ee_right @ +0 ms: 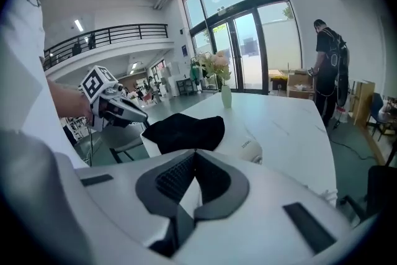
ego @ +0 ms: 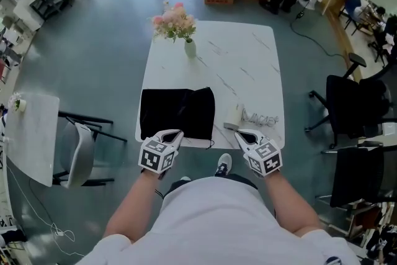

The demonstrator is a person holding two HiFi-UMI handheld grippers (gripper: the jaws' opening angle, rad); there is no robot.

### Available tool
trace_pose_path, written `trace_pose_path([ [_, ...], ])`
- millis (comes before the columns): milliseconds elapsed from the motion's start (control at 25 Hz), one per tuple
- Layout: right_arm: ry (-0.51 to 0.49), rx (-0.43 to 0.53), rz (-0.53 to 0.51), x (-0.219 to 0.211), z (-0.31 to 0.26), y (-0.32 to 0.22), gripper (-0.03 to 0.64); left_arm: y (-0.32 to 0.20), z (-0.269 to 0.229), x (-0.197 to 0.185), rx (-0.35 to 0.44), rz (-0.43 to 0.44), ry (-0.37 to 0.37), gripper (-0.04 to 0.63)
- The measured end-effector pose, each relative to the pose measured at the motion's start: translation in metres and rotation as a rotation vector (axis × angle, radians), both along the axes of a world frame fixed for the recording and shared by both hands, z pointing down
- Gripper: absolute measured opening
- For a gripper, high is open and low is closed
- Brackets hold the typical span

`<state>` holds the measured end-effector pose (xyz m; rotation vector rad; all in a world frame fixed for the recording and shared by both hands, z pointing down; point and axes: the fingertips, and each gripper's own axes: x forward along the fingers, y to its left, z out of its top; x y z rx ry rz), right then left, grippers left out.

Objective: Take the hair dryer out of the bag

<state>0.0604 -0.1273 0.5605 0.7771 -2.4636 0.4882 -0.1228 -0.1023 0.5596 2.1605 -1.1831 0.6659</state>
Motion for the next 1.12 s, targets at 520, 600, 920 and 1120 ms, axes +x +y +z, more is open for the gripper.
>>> trace_pose_path([
  [520, -0.105, -0.058, 0.152, -0.068, -0.027, 0.122, 0.015, 0.105, -0.023, -0.024, 0.014, 0.133, 0.078, 0.017],
  [600, -0.110, -0.045, 0.177, -0.071, -0.030, 0.138, 0.015, 0.117, -0.026, -0.025, 0.027, 0.161, 0.080, 0.017],
  [920, -0.112, 0.037, 0.280, -0.056, -0.047, 0.167, 0.016, 0.148, -0.035, -0.026, 0.061, 0.219, 0.087, 0.017],
  [1120, -0.137, 0.104, 0.284, -0.046, -0.067, 0.167, 0.015, 0.156, -0.049, -0.024, 0.097, 0.196, 0.090, 0.017],
])
